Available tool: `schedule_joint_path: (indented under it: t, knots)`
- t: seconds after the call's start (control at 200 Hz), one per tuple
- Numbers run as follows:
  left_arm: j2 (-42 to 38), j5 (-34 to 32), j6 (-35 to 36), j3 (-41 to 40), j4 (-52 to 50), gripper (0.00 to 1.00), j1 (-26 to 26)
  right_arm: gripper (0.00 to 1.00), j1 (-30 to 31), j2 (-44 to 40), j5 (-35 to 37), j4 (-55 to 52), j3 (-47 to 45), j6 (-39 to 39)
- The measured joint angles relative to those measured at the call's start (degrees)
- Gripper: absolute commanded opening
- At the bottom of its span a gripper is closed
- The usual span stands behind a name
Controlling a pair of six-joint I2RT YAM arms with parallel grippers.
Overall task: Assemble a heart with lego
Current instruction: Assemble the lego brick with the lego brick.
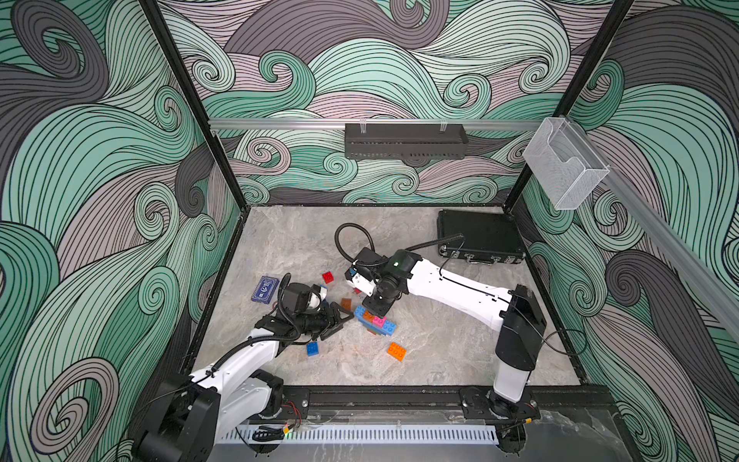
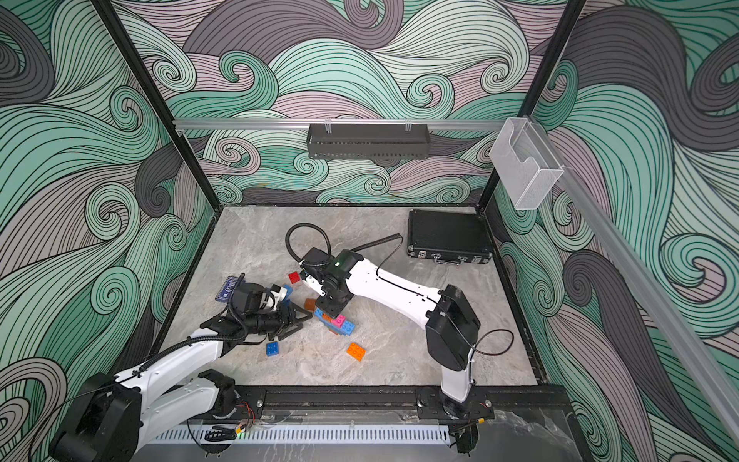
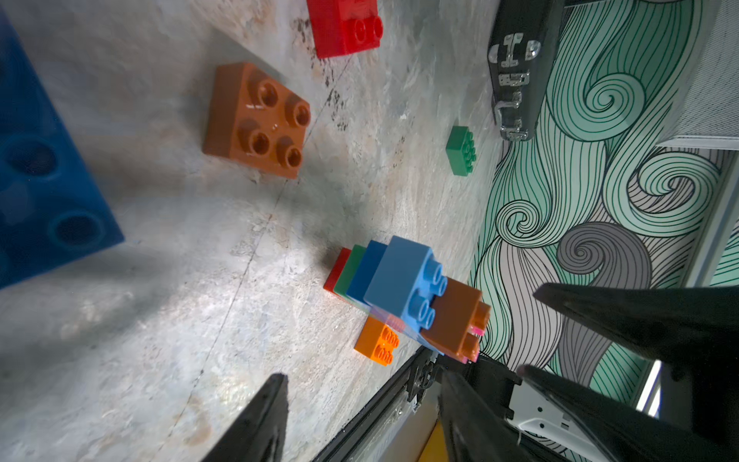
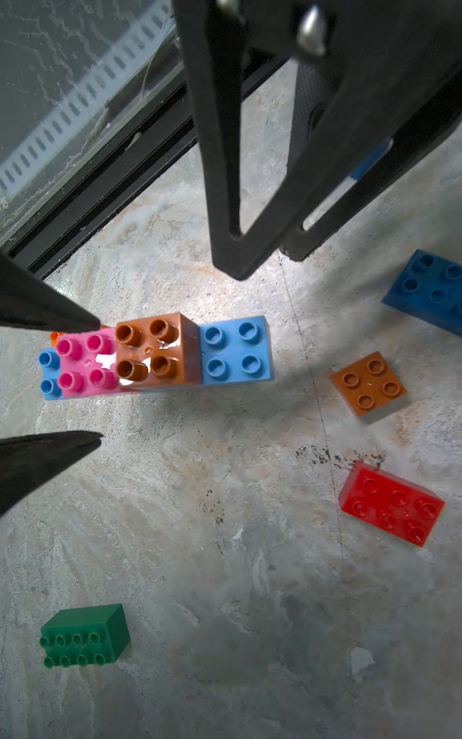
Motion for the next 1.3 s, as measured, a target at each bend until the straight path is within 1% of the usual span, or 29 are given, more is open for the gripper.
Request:
schedule_joint_path:
  t: [0.4, 0.57, 0.796, 1.131, 1.301]
  knots:
    - [3.6, -1.2, -1.7, 1.3, 3.5, 0.62, -3.6, 0.4, -0.5, 1.3, 0.0, 1.3, -0.8, 0.3]
    - [4.3, -1.5, -2.1, 1.3, 5.1, 0.62, -4.1, 0.39, -0.5, 1.7, -0.2, 1.6, -1.9, 0.4]
    - [7.3, -1.7, -2.2, 2.4, 6.6, 0.62, -5.1, 0.38, -0.5, 1.8, -0.3, 2.0, -2.3, 0.8]
    - [7.6, -1.8, -3.3, 3.3, 9.6, 0.62, -6.4, 0.36, -0.6, 1.5, 0.0, 2.8, -3.1, 1.0]
    - [10.1, -1.9, -3.3, 3.8, 10.4, 0.61, -7.0, 0.35, -0.5, 1.3, 0.2, 3.1, -3.5, 1.1]
